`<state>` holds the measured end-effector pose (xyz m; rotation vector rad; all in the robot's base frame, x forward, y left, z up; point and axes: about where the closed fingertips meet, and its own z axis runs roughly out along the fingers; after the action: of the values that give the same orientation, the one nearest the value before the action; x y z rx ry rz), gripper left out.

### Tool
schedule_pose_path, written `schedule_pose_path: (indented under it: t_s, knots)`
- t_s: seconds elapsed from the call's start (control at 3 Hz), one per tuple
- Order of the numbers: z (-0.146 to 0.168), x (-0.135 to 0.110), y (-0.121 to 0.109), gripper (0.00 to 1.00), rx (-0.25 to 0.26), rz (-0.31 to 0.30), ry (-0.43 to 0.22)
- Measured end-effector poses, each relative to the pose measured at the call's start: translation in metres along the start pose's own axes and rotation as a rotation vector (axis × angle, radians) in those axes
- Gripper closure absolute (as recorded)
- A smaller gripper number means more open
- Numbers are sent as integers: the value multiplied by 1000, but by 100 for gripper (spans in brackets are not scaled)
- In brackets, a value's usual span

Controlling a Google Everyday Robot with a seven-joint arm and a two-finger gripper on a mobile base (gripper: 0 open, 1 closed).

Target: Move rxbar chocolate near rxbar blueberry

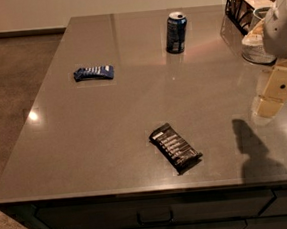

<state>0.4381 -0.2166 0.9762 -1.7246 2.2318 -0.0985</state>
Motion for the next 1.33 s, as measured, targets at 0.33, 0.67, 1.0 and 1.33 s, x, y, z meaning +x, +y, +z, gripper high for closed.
schedule_pose_path:
  t_s: [0.33,0.67,1.0,1.33]
  knots:
    - [0,0,0,0,0,0,0]
    - [8,-9,7,0,-13,22,-26]
    - [27,-24,22,0,-43,64,-64]
    - [50,-43,41,0,-78,117,-121]
